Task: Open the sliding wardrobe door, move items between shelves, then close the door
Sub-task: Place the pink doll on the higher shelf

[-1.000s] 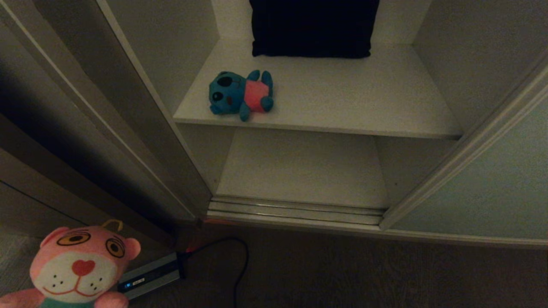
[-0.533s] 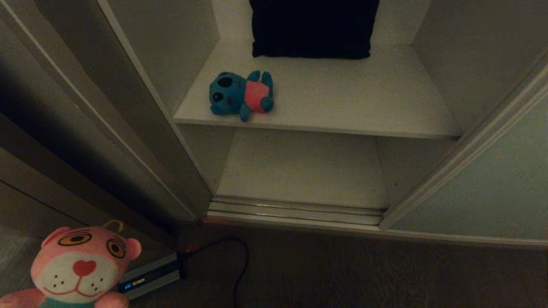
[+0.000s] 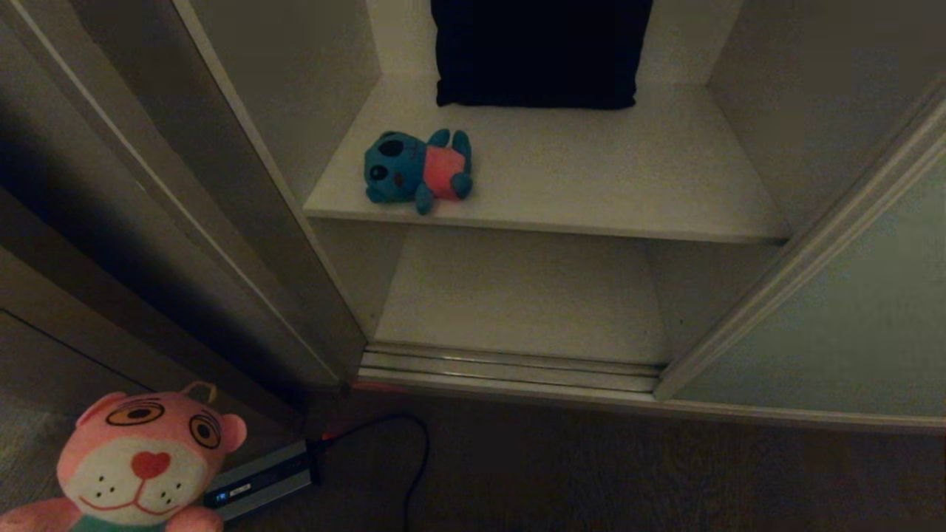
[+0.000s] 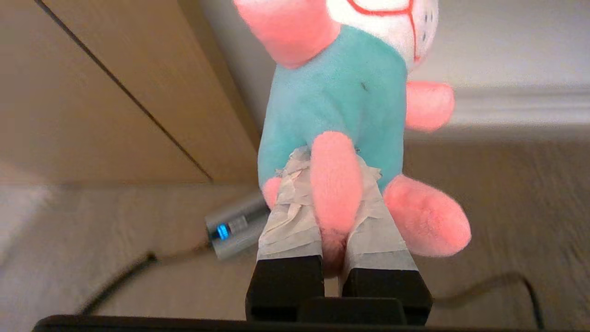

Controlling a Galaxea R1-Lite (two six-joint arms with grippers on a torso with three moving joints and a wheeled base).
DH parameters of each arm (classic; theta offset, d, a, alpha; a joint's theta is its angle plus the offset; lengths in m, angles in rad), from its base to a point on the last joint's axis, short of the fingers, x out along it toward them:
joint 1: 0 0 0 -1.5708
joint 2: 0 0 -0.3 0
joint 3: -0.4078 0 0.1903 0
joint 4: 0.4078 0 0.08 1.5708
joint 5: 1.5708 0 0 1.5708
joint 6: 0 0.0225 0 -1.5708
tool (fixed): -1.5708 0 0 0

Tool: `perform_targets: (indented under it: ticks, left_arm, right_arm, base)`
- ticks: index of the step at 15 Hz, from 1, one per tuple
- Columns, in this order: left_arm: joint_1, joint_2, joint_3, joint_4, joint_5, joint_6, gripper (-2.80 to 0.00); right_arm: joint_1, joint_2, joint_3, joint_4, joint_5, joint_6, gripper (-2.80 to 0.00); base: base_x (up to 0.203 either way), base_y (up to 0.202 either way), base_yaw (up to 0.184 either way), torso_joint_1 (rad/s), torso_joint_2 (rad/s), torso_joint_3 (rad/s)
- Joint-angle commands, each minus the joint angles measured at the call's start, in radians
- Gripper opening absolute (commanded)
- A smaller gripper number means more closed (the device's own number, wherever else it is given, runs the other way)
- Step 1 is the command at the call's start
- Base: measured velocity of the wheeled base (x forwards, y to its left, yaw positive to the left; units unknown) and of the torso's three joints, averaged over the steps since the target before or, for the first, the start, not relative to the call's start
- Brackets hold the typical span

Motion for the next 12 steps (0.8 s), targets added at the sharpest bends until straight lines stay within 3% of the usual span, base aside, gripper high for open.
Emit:
perform_targets:
  ticks: [1, 5, 8, 12]
  left_arm:
    - [0.000, 0.036, -0.107, -0.037, 0.003, 0.009, -2.80]
    - [0.000, 0.212, -0.483, -0.020, -0.038, 0.006, -2.80]
    - [0.000, 0.434, -0.683, -0.019, -0.159, -0.002, -2.80]
    - [-0.001, 0.703, -0.955, 0.001, -0.398, -0.021, -2.80]
  right_arm:
    - [0.000, -0.002, 0.001, 0.001, 0.001, -0.001, -2.80]
    - [0.000, 0.000, 0.000, 0.001, 0.001, -0.001, -2.80]
    - [0.000, 0.000, 0.000, 0.001, 0.001, -0.001, -2.80]
    - [0.000, -0.002, 0.000, 0.001, 0.001, -0.001, -2.80]
  base:
    - [0.000, 0.000, 0.000, 0.000, 0.00, 0.000]
    - [0.000, 0.000, 0.000, 0.000, 0.00, 0.000]
    - [0.000, 0.000, 0.000, 0.000, 0.00, 0.000]
    - [0.000, 0.000, 0.000, 0.000, 0.00, 0.000]
